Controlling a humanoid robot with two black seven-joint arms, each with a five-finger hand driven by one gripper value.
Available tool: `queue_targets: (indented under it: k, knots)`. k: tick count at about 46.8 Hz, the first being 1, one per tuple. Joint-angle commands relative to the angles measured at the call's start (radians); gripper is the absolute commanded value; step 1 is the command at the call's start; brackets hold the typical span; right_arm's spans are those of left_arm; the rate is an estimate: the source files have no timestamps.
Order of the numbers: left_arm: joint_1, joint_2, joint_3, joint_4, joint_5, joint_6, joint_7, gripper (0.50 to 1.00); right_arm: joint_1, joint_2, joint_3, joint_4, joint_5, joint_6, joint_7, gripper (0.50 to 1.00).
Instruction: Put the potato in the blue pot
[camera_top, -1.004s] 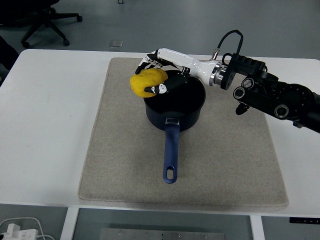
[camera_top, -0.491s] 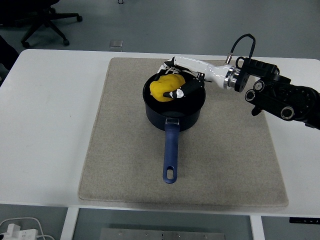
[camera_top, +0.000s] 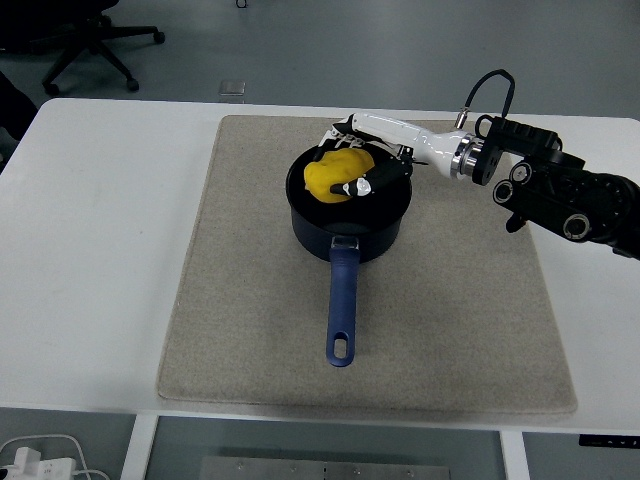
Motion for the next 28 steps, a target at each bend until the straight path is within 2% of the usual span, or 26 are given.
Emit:
queue_targets:
  k: [1, 23, 28]
  knots:
    - [0.000, 0.000, -0.001, 0.000, 0.001, 0.000, 0.001, 0.996, -0.002, 0.001, 0.003, -0.022, 0.005, -0.003, 0.000, 0.500]
    - [0.000, 0.000, -0.001, 0.000, 0.001, 0.000, 0.000, 0.996, -0.009, 0.000, 0.009, -0.031, 0.019, 0.001, 0.001, 0.500]
    - [0.000, 0.000, -0.001, 0.000, 0.001, 0.000, 0.000, 0.996, -0.009, -0.002, 0.009, -0.031, 0.020, 0.004, 0.001, 0.564]
